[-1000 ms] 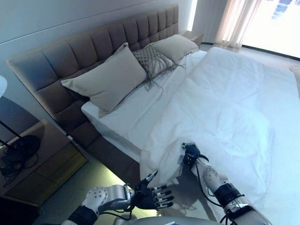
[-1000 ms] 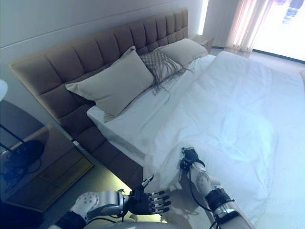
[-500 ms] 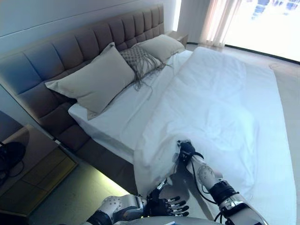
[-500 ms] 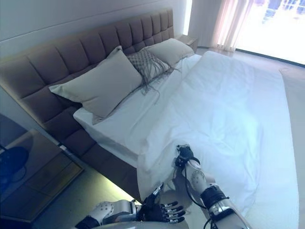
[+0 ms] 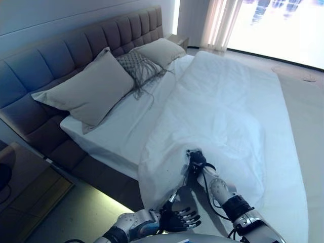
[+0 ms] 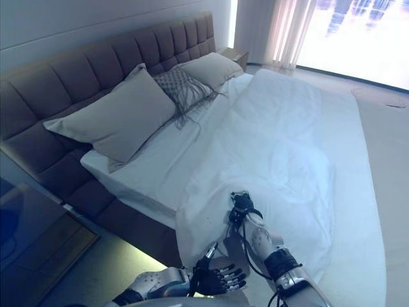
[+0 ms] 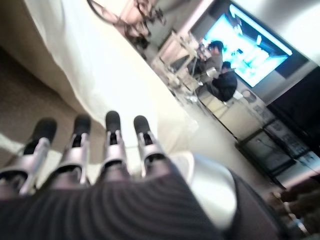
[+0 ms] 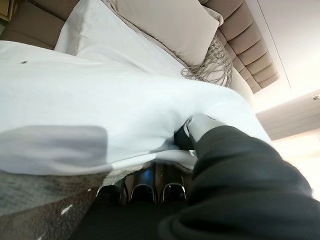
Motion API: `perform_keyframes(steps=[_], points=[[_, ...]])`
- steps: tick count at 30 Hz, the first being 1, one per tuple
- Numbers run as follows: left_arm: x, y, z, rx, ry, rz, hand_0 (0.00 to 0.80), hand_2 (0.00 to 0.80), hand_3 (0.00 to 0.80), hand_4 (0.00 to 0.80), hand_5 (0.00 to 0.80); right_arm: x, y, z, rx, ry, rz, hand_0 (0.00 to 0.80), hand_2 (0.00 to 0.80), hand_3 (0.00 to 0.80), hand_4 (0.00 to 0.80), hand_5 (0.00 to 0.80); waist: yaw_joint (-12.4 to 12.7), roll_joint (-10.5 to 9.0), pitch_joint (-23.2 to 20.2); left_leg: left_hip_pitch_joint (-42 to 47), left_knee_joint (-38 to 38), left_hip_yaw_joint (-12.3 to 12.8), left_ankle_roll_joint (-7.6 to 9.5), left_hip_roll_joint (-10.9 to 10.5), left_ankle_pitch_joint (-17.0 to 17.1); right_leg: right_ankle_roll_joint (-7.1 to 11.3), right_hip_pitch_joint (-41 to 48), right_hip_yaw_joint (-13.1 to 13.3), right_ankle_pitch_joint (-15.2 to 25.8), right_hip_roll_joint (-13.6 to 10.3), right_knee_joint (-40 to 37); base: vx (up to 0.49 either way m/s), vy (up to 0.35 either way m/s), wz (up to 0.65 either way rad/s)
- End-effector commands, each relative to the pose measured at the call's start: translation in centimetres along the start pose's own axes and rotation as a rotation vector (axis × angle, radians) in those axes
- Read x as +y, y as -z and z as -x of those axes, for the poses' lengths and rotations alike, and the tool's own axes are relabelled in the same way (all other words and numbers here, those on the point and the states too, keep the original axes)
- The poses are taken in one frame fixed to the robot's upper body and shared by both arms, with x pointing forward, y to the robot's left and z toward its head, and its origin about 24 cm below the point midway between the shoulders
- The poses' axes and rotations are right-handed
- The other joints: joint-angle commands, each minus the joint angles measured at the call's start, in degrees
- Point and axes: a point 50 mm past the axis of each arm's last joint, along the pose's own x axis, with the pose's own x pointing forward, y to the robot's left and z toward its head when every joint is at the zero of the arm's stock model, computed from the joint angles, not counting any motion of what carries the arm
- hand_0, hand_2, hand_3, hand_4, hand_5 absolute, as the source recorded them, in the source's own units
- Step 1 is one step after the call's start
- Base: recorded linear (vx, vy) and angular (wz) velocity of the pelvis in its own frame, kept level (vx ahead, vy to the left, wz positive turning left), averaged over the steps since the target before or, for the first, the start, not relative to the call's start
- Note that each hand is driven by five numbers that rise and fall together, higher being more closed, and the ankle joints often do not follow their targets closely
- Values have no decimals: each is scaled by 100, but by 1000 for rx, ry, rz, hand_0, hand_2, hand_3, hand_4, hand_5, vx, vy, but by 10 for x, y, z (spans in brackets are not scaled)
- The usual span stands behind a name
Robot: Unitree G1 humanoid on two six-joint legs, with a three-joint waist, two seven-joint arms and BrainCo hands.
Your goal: Make the bed neatly
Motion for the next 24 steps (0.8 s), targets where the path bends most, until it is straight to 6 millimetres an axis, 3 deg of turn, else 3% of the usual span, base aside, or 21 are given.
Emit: perform_keyframes(steps=[1,8,20,21,22,24], points=[[-36,0,-18,14,56,12,0,0,0,0,0,43,-33,13,-167,-176,-10,800,800,800,800,800,6,52,-310,51,303,379,194,502,-96,32,-614,82,810,-400,163,51,17,-5],[-58,-9,-18,-53,73,-16,0,0,0,0,0,42,-16,17,-124,-193,1,800,800,800,800,800,-54,78,-416,176,179,439,188,508,-33,39,-522,78,850,-383,66,52,20,-2],[-58,-20,-15,-109,73,37,0,0,0,0,0,42,1,23,-69,-236,6,800,800,800,800,800,-144,124,-549,394,68,556,201,514,0,8,-385,122,774,-326,100,57,4,-6],[-58,-20,-15,-109,74,41,508,508,508,508,508,42,3,24,-65,-239,5,800,800,800,800,800,-154,130,-560,408,41,562,203,511,7,9,-376,122,770,-325,98,38,-8,-1],[-58,-20,-15,-109,77,45,800,800,800,800,800,42,4,24,-61,-241,6,800,800,800,800,800,-165,131,-572,413,24,571,205,513,11,7,-370,122,762,-325,94,36,-9,0],[-58,-19,-15,-103,86,46,800,800,800,800,800,41,6,24,-57,-242,9,800,800,800,800,800,-184,141,-586,416,-3,592,206,509,31,7,-362,106,760,-332,101,0,0,0]])
